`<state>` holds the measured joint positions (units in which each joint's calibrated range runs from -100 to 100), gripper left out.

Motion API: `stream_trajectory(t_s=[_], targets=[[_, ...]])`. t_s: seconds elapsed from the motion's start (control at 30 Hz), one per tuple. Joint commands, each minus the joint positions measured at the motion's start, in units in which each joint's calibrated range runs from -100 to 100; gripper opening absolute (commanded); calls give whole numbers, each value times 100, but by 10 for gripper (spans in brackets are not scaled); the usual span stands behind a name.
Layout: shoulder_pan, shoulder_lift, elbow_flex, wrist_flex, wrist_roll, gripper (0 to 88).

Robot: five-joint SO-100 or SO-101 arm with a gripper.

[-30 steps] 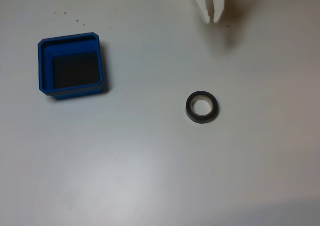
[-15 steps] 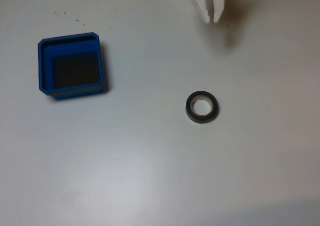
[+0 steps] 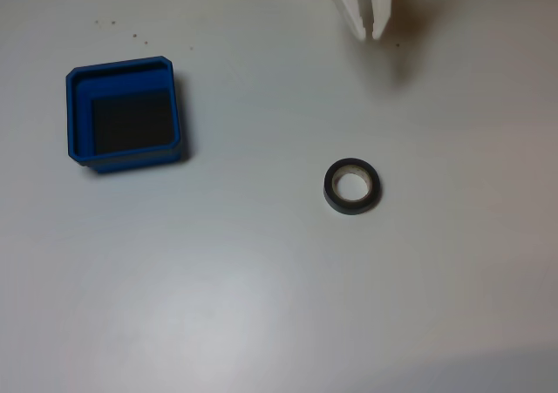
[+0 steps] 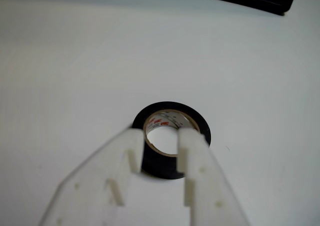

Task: Pick the black tape roll and drop it in the blue box

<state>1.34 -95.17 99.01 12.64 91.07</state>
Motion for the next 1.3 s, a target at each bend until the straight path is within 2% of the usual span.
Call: stream_trajectory(t_s=[0.0, 1.27], targets=[[18, -341, 81, -118, 35, 7], [-21, -315, 72, -118, -9, 7]])
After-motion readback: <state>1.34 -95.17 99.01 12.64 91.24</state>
